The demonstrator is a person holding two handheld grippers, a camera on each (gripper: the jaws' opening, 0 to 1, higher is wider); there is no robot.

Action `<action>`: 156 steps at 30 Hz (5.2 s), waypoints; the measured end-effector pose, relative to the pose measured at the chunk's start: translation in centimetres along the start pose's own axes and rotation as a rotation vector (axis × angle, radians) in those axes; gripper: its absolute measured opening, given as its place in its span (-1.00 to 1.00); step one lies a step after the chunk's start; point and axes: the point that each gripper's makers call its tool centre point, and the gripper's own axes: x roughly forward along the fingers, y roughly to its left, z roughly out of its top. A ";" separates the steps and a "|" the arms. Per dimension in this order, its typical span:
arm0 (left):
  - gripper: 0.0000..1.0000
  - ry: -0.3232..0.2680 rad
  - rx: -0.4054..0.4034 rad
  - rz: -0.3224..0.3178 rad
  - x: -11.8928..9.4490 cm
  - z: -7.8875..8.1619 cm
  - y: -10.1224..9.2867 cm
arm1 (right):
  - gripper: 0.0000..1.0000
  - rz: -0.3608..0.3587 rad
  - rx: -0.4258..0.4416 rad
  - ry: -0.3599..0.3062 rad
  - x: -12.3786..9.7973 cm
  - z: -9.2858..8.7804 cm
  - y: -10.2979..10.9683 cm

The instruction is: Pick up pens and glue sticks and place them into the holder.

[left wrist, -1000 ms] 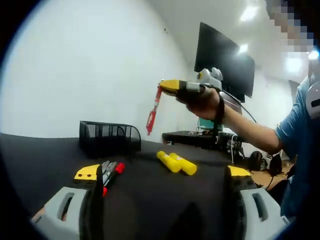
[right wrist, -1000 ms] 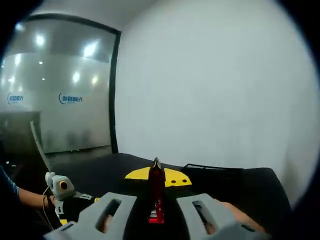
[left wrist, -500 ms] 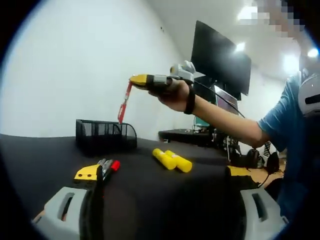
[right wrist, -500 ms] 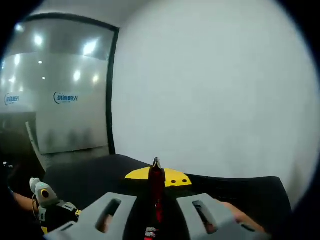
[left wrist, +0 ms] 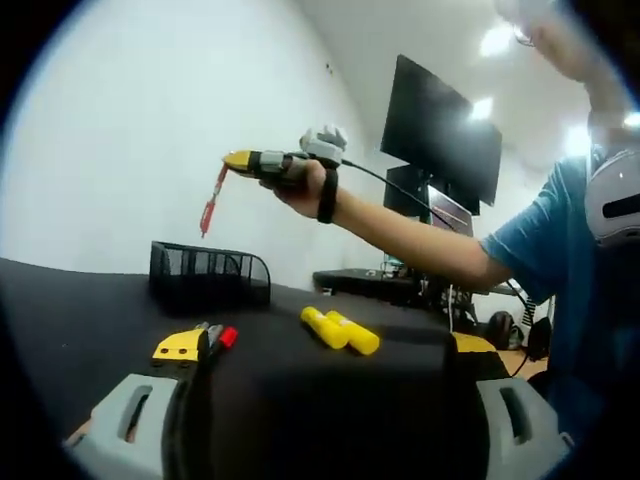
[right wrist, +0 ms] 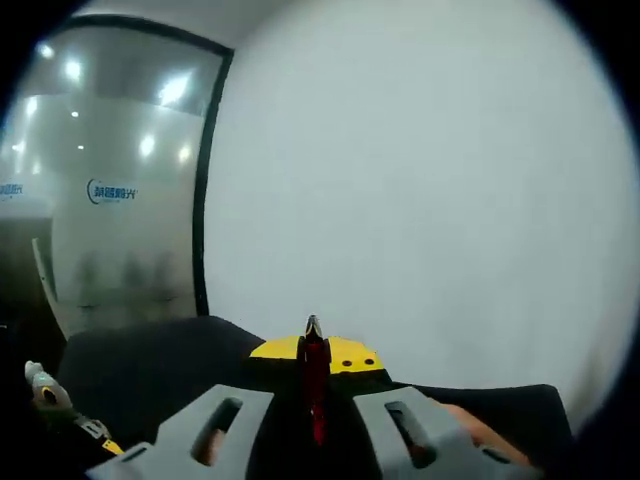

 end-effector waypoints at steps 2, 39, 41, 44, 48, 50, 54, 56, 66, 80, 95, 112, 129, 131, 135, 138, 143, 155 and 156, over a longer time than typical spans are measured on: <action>0.85 0.001 0.001 -0.007 0.0 0.0 -0.1 | -0.90 -0.016 -0.009 -0.006 0.8 0.2 -0.6; 0.84 -0.002 0.012 -0.041 0.1 0.1 -0.6 | -0.90 -0.068 0.008 0.098 6.9 -7.2 -0.8; 0.84 -0.001 0.013 -0.041 0.1 0.1 -0.6 | -0.90 -0.074 0.010 0.110 7.1 -7.7 -1.0; 0.84 -0.001 0.014 -0.043 0.1 0.1 -0.6 | -0.90 -0.089 0.021 0.141 7.2 -8.6 -1.2; 0.84 0.002 0.014 -0.042 0.1 0.0 -0.6 | -0.89 -0.108 0.057 0.183 8.0 -10.1 -1.9; 0.84 0.001 0.013 -0.041 0.1 0.0 -0.6 | -0.89 -0.112 0.071 0.199 8.0 -10.7 -2.0; 0.83 0.003 0.012 -0.040 0.1 0.0 -0.5 | -0.89 -0.113 0.067 0.224 7.9 -11.5 -1.6; 0.83 0.004 0.014 -0.039 0.1 0.0 -0.5 | -0.89 -0.114 0.041 0.239 7.9 -11.7 -1.4; 0.82 0.008 0.017 -0.037 0.1 -0.1 -0.5 | -0.84 -0.096 -0.011 0.259 7.8 -11.7 -1.1; 0.75 -0.016 -0.007 -0.005 -0.2 0.4 0.3 | -0.78 -0.077 -0.059 0.184 4.4 -7.3 -0.2; 0.69 -0.021 -0.022 0.049 -0.4 0.5 1.2 | -0.75 0.152 -0.403 0.172 -1.0 -5.0 5.5; 0.61 -0.017 -0.033 0.063 -0.5 0.4 1.5 | -0.76 0.490 -0.534 0.594 -5.8 -16.1 9.5; 0.59 -0.020 -0.040 0.063 -0.5 0.5 1.6 | -0.77 0.641 -0.664 0.903 -7.7 -22.8 10.4; 0.58 -0.021 -0.040 0.062 -0.6 0.5 1.6 | -0.78 0.656 -0.682 0.947 -7.9 -23.4 10.4; 0.58 -0.019 -0.038 0.059 -0.5 0.5 1.6 | -0.86 0.673 -0.693 0.986 -7.8 -24.0 10.5; 0.58 -0.024 -0.042 0.057 -0.5 0.6 1.6 | -0.86 0.684 -0.697 1.004 -7.7 -24.2 10.5; 0.58 -0.024 -0.042 0.052 -0.5 0.6 1.5 | -0.86 0.703 -0.719 1.058 -7.8 -24.9 10.2; 0.54 -0.027 -0.044 0.048 -0.6 0.7 1.6 | -0.85 0.766 -0.696 1.140 -7.7 -25.6 10.0; 0.54 -0.027 -0.043 0.048 -0.6 0.7 1.6 | -0.85 0.771 -0.691 1.144 -7.7 -25.6 10.0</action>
